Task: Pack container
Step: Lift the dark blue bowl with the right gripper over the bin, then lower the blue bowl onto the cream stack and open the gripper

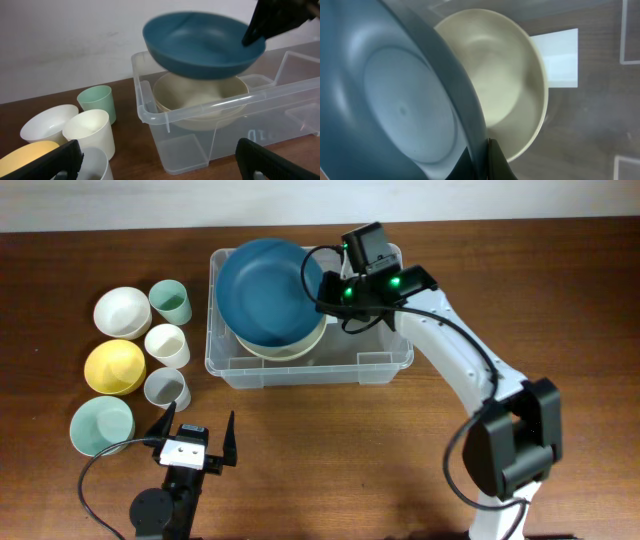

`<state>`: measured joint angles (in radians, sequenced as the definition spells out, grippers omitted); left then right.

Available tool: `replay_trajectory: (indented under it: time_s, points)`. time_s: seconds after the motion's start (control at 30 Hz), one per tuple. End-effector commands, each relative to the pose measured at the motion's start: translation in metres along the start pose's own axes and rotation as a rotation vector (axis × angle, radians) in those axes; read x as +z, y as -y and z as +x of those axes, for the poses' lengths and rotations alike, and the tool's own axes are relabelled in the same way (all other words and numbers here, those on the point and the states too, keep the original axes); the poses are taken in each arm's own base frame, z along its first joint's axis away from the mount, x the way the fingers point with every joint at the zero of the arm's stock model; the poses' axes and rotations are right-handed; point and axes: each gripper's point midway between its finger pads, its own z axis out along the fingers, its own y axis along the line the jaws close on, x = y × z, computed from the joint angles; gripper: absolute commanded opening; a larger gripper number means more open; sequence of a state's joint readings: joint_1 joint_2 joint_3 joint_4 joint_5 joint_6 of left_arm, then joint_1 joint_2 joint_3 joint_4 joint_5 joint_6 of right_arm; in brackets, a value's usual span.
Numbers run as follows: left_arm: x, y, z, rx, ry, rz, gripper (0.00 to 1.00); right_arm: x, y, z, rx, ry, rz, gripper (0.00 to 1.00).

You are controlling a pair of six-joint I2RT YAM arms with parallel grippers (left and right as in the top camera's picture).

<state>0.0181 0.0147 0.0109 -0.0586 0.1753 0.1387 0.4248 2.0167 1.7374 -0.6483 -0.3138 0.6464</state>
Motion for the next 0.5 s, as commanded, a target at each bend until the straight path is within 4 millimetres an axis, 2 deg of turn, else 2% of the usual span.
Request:
replay_trajectory:
  time_s: [0.0, 0.27, 0.47]
  points:
    - [0.0, 0.0, 0.001, 0.013, 0.0, -0.003, 1.0, 0.012, 0.005, -0.005, 0.024, 0.011, 0.013, 0.04]
    - [0.0, 0.0, 0.001, 0.013, 0.0, -0.003, 1.0, 0.037, 0.022, 0.002, 0.038, -0.022, 0.046, 0.04]
    - [0.0, 0.0, 0.001, 0.013, 0.0, -0.003, 1.0, 0.045, 0.029, 0.005, 0.044, -0.034, 0.067, 0.04]
